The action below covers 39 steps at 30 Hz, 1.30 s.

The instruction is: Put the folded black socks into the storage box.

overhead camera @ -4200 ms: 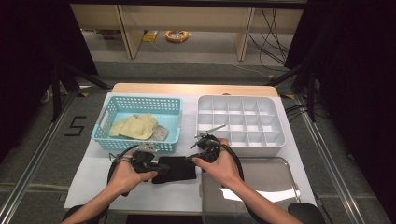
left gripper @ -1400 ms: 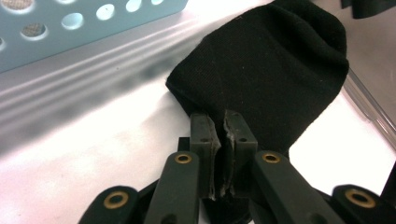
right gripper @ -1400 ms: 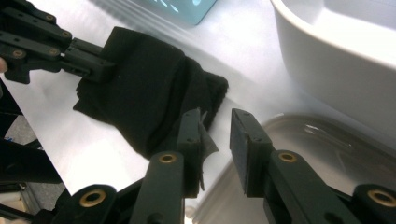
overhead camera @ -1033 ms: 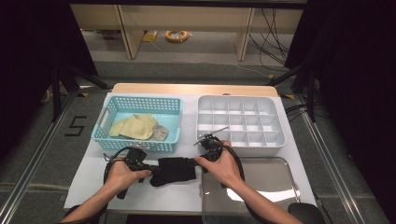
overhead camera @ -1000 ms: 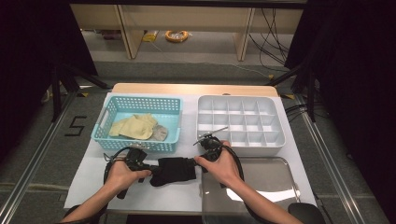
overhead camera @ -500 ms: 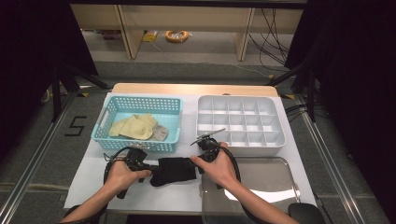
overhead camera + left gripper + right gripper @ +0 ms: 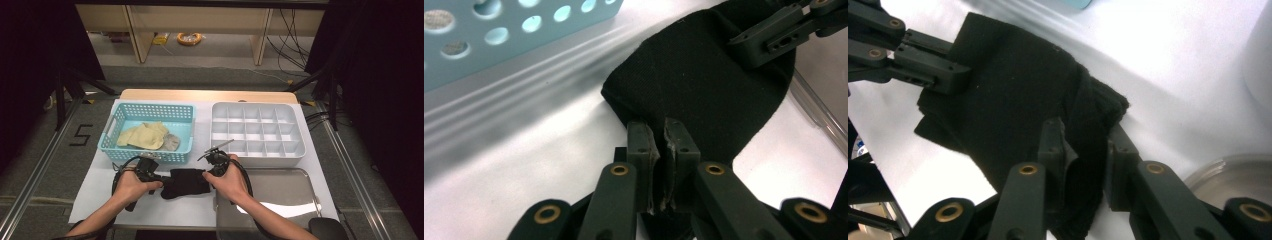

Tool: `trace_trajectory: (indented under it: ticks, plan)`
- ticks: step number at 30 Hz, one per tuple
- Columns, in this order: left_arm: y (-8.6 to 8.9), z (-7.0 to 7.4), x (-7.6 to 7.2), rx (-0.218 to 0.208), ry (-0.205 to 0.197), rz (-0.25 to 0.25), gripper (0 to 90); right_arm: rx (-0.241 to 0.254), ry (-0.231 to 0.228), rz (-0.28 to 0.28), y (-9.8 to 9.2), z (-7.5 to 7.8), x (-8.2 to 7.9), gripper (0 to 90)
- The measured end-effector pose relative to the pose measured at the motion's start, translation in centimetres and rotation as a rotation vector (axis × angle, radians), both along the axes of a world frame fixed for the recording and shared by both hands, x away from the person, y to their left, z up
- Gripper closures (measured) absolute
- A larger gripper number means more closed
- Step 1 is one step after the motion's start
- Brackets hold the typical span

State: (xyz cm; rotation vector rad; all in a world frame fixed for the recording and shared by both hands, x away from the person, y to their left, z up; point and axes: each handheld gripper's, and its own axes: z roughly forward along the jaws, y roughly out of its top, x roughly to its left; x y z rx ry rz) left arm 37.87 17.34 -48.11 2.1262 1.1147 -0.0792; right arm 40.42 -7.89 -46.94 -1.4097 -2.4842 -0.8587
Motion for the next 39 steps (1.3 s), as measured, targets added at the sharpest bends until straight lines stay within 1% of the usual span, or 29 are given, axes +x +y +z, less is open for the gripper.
trace_trajectory:
  ticks: [1, 3, 4, 7, 8, 9, 10, 11, 12, 13, 14, 16, 17, 18, 19, 20, 21, 22, 23, 25, 27, 28, 29, 30, 33, 35, 36, 38, 39]
  plan:
    - [0.0, 0.0, 0.0, 0.000, -0.002, -0.011, 82.9, -0.008, 0.006, -0.005, 0.0, 0.1, -0.2, 76.0]
    - [-0.3, 0.1, -0.1, 0.003, 0.006, -0.016, 82.9, -0.012, -0.009, 0.009, -0.2, 0.1, -0.5, 76.4]
    - [-0.4, 0.1, -0.1, -0.010, 0.007, -0.026, 82.9, -0.018, -0.002, 0.011, -0.3, 0.2, -0.9, 76.5]
    - [-1.0, 0.4, -0.7, -0.006, 0.014, -0.062, 82.9, -0.035, 0.008, 0.012, -0.6, 0.6, -1.9, 76.6]
    - [-1.1, 0.4, -0.8, 0.001, 0.009, -0.064, 82.8, -0.047, 0.014, 0.010, -0.8, 0.7, -2.3, 76.5]
    - [-1.1, 0.4, -0.9, 0.003, 0.000, -0.067, 82.6, -0.040, 0.016, 0.001, -0.8, 0.8, -2.5, 76.3]
    - [-1.1, 0.3, -0.9, -0.009, -0.005, -0.073, 82.1, -0.040, 0.012, -0.004, -0.9, 0.8, -2.6, 75.7]
    - [-1.1, 0.4, -1.0, -0.003, -0.010, -0.058, 81.0, -0.037, 0.021, -0.025, -0.9, 0.7, -2.7, 74.6]
    - [-0.9, 0.4, -0.9, 0.009, -0.023, -0.072, 78.5, -0.045, 0.031, -0.029, -0.9, 0.6, -2.7, 72.6]
    - [-0.8, 0.5, -1.0, 0.005, -0.042, -0.064, 75.1, -0.046, 0.035, -0.036, -0.8, 0.6, -2.8, 70.8]
    - [-0.6, 0.6, -1.0, 0.000, -0.065, -0.057, 68.9, -0.052, 0.013, -0.037, -0.9, 0.6, -2.8, 67.3]
    - [0.0, 1.1, -1.2, -0.037, -0.112, -0.028, 58.5, -0.031, -0.004, -0.046, -1.2, 1.0, -2.8, 60.2]
    - [0.0, 1.1, -1.2, -0.037, -0.112, -0.028, 55.7, -0.019, -0.011, -0.052, -1.4, 1.2, -2.8, 58.3]
    - [0.7, 1.7, -1.5, -0.066, -0.130, -0.005, 51.3, -0.011, -0.026, -0.072, -1.8, 1.8, -2.8, 56.3]
    - [1.0, 1.8, -1.7, -0.074, -0.133, 0.013, 48.5, -0.003, -0.041, -0.078, -2.1, 2.0, -2.7, 56.0]
    - [1.1, 1.9, -1.8, -0.082, -0.131, 0.028, 44.6, 0.008, -0.058, -0.089, -2.5, 2.4, -2.6, 56.0]
    - [1.3, 1.8, -2.0, -0.087, -0.117, 0.034, 43.2, 0.009, -0.069, -0.093, -2.8, 2.6, -2.5, 56.2]
    - [1.3, 1.8, -2.0, -0.087, -0.117, 0.034, 42.5, 0.025, -0.077, -0.098, -3.1, 2.8, -2.5, 56.7]
    - [1.2, 1.3, -2.5, -0.102, -0.081, 0.052, 42.3, 0.042, -0.055, -0.120, -3.3, 3.2, -2.8, 57.9]
    - [1.1, 0.7, -2.8, -0.112, -0.043, 0.057, 43.5, 0.047, -0.090, -0.097, -3.9, 3.2, -2.7, 59.4]
    - [0.9, 0.3, -3.1, -0.081, -0.013, 0.043, 46.6, 0.046, -0.070, -0.115, -4.2, 3.4, -3.0, 61.0]
    - [0.9, 0.3, -3.1, -0.081, -0.013, 0.043, 49.3, 0.043, -0.089, -0.113, -4.4, 3.3, -2.9, 61.8]
    - [0.5, -0.1, -3.5, -0.058, 0.000, 0.039, 52.8, 0.047, -0.092, -0.102, -4.6, 3.3, -3.0, 62.7]
    - [0.5, -0.2, -3.6, -0.045, 0.003, 0.026, 56.4, 0.052, -0.081, -0.110, -4.6, 3.4, -3.1, 63.3]
    - [-0.2, -0.5, -4.0, -0.006, -0.005, 0.025, 62.7, 0.053, -0.081, -0.110, -4.7, 3.4, -3.2, 64.1]
    - [-0.5, -0.4, -4.1, 0.008, 0.001, 0.015, 67.4, 0.065, -0.089, -0.086, -4.8, 3.4, -3.1, 64.3]
    - [-0.7, -0.4, -4.2, -0.003, 0.001, 0.031, 69.1, 0.062, -0.091, -0.088, -4.7, 3.4, -3.1, 64.4]
    - [-0.9, -0.5, -4.3, 0.012, -0.005, 0.018, 72.3, 0.055, -0.086, -0.096, -4.5, 3.6, -3.2, 64.7]
    - [-1.0, -0.3, -4.3, 0.035, -0.007, 0.012, 73.9, 0.050, -0.087, -0.099, -4.4, 3.6, -3.2, 64.8]
